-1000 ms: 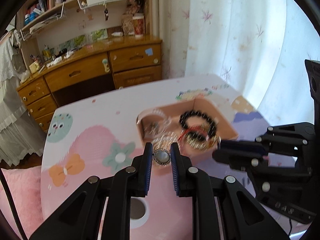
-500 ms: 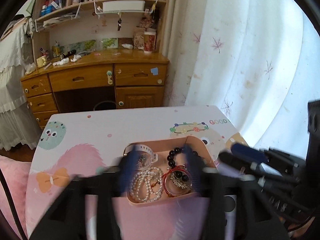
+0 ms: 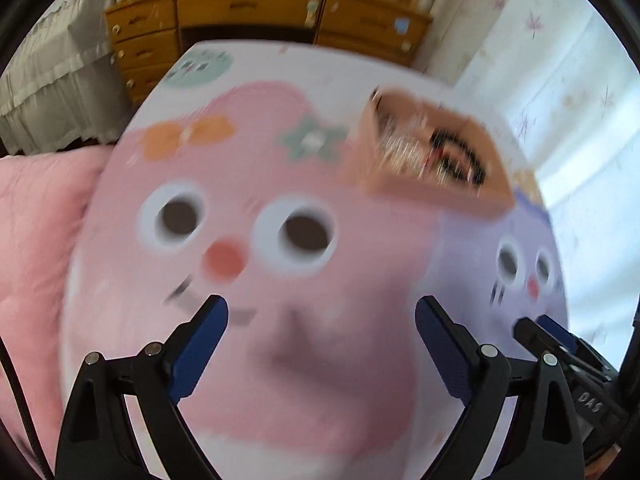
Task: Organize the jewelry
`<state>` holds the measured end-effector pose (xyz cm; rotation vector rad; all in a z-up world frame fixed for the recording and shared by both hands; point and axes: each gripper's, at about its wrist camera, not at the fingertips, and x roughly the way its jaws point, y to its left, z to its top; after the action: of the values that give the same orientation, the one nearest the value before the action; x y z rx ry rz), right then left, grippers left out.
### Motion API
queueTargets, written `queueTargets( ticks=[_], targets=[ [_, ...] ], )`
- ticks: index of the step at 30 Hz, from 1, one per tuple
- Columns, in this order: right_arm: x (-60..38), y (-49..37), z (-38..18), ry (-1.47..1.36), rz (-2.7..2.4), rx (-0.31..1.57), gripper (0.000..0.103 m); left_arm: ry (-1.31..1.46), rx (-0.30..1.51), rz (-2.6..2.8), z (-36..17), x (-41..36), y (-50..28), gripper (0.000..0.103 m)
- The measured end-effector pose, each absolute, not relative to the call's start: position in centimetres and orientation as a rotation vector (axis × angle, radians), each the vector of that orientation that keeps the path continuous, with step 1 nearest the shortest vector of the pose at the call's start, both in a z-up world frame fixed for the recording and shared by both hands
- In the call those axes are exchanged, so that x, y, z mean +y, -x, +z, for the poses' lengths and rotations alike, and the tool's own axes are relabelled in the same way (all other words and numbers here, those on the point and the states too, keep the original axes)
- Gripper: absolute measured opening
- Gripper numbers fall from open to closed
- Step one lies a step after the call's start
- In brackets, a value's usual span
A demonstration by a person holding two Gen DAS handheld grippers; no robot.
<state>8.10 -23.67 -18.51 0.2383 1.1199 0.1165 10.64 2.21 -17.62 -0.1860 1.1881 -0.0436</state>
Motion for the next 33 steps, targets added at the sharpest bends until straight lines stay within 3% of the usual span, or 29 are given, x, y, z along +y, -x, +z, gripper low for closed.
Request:
queueTargets(
  ticks=[4,10,21,33],
  targets=[
    [-23.0,-2.6,-18.0,-0.29,0.064,1.281,0.089,0.109,1.267,-0.042,-15.9,3.0,-6.0,0.094],
    [-22.7,2.5,-15.0,-0.309,-0.008,1.357,0.092,0.144,1.282,-0.078,-10.7,3.0,-1.6,0.094],
    [-24.2,2.1,-4.6,-0.334,0.123,1.208,0.092,-0.08,1.068,-0.013,-0.5,-4.4,-1.3,0.094],
    [-25.7,4.4,-1.0,-0.226,0.117,1.071,0.092,0.03,1.004,0.033,-0.5,-6.8,1.7,0.094]
  ],
)
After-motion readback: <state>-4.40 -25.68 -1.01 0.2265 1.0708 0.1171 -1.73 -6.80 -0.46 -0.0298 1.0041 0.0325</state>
